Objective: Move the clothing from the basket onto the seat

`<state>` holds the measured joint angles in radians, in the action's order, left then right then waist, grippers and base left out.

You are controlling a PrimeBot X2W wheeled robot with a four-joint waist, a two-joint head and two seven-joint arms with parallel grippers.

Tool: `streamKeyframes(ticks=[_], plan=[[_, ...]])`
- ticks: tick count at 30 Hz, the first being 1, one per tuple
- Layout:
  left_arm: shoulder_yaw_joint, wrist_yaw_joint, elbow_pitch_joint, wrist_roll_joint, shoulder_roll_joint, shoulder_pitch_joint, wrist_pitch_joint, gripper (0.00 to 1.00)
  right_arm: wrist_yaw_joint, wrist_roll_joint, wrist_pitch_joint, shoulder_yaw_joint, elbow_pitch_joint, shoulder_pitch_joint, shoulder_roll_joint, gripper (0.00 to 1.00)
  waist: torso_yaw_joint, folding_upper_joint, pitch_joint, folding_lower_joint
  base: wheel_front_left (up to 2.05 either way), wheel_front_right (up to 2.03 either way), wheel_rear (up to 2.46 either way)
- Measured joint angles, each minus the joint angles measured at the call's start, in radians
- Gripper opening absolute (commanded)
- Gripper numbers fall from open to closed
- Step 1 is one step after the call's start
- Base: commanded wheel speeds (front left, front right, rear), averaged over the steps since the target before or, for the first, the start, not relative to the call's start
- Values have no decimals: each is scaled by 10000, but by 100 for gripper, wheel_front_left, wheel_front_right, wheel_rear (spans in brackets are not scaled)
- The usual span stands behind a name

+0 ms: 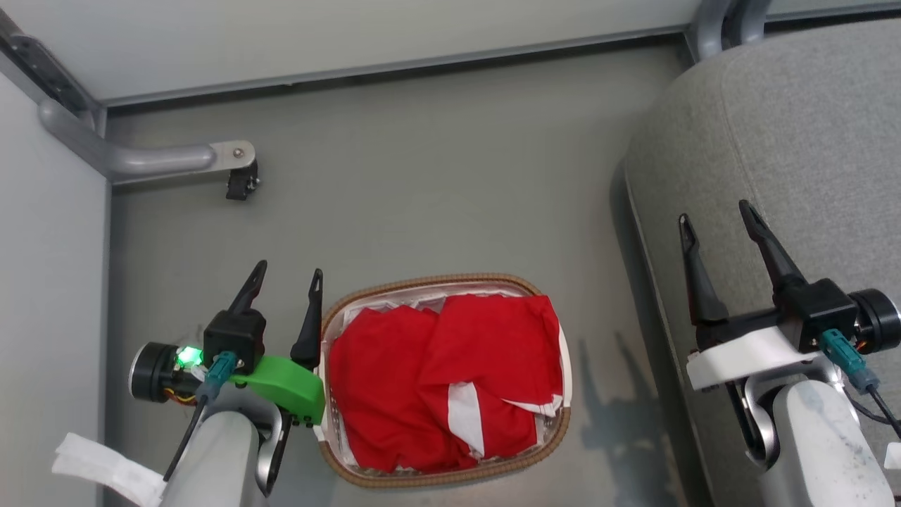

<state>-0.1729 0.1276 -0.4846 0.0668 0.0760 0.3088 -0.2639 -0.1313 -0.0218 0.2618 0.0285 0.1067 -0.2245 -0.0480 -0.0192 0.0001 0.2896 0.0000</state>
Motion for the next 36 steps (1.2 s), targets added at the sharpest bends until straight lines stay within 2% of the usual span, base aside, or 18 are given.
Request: streamKeyframes(ticks=[7, 10, 17, 26, 36], plan=[[-965, 13, -1843, -73, 410, 1437, -2, 100, 0, 408, 0, -58, -215, -876, -10, 100, -457, 0, 1349, 1, 0, 0, 0], [-1825, 15, -2842, 107, 522, 2023, 0, 100, 0, 585, 2, -150, -345, -1215, -10, 100, -765, 0, 2078, 1, 0, 0, 0], [-3137, 15, -4435, 679, 844, 2989, 0, 100, 0, 955, 2, -293, -556, -1650, -10, 100, -1283, 0, 3186, 2, 0, 0, 0], [-3919, 15, -5869, 1174, 1189, 4288, 4, 100, 0, 1273, 2, -506, -667, -2127, -10, 100, -1874, 0, 4261, 0, 0, 0, 0], [-4270, 15, -6821, 1294, 1463, 5173, 4, 100, 0, 1476, 2, -610, -752, -2276, -10, 100, -2344, 0, 4960, 0, 0, 0, 0]])
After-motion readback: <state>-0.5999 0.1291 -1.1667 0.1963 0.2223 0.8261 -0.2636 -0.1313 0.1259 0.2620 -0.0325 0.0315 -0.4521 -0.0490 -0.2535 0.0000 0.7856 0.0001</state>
